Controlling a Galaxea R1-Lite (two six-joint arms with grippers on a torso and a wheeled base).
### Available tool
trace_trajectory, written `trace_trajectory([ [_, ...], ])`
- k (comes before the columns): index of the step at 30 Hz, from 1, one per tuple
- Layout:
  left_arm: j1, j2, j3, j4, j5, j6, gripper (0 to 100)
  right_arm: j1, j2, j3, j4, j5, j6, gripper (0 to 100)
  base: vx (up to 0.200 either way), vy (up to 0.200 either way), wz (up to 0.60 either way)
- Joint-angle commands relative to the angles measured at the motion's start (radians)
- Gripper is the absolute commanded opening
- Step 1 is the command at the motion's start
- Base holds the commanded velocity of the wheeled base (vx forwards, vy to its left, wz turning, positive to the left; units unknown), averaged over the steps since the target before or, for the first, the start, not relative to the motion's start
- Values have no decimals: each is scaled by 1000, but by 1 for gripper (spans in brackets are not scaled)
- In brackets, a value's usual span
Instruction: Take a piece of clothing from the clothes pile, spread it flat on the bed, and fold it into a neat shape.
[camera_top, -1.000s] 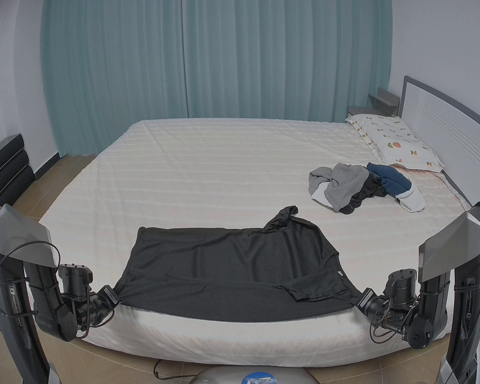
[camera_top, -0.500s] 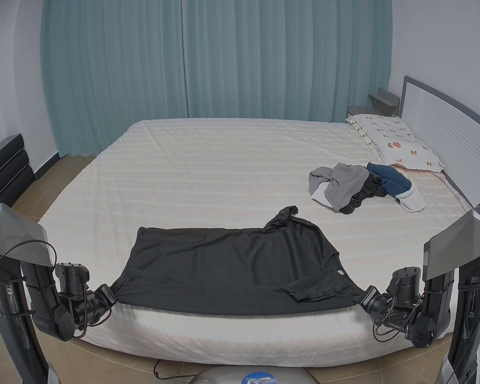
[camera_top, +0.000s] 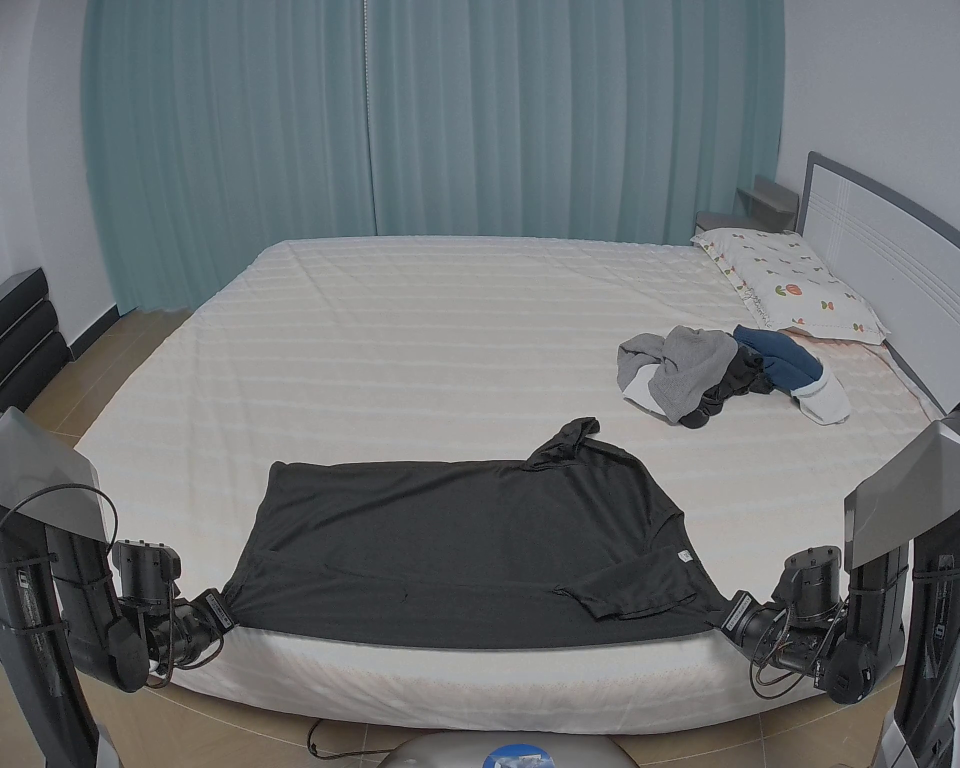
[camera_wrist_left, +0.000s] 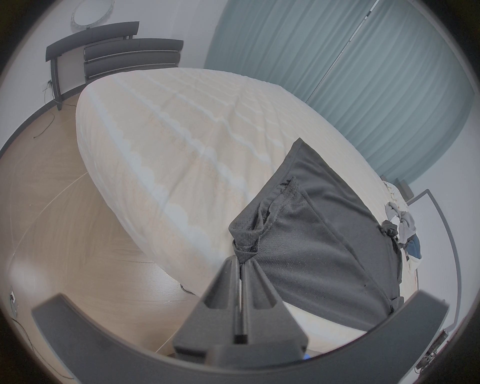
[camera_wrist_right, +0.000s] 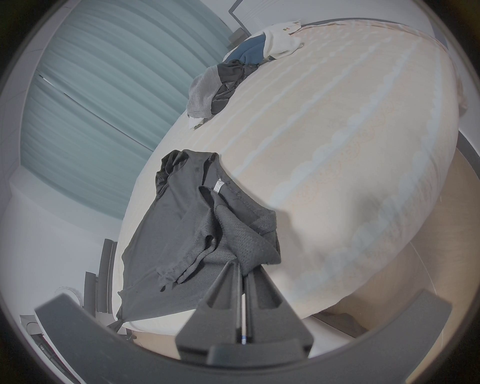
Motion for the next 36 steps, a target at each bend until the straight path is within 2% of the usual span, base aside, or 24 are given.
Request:
trace_trajectory([
  [1,-2,26,2,-1,0,0,0,2,16,9,-7,2,-6,0,0,0,0],
  [7,-2,38,-7,-1,-1,-5,0,22,31,17,-9,2,-25,0,0,0,0],
  [8,-2,44,-9,-3,-3,-5,0,22,34,17,-7,2,-29,100,0,0,0],
  [9,-2,52,-10,-3,-1,-5,100,20,37,13,-9,2,-31,100,0,0,0],
  [18,1,14,3,-14,0,12,100,11,-18,17,-9,-2,-41,100,0,0,0],
  [23,14,-81,-3,-21,-3,24,100,-35,-150,13,5,-2,-58,100,0,0,0],
  [30,20,-89,-6,-23,-9,18,100,-95,-169,1,5,4,-71,100,0,0,0],
  [36,55,-80,-24,-29,-18,1,100,-147,-164,-10,-7,55,-71,100,0,133,0],
])
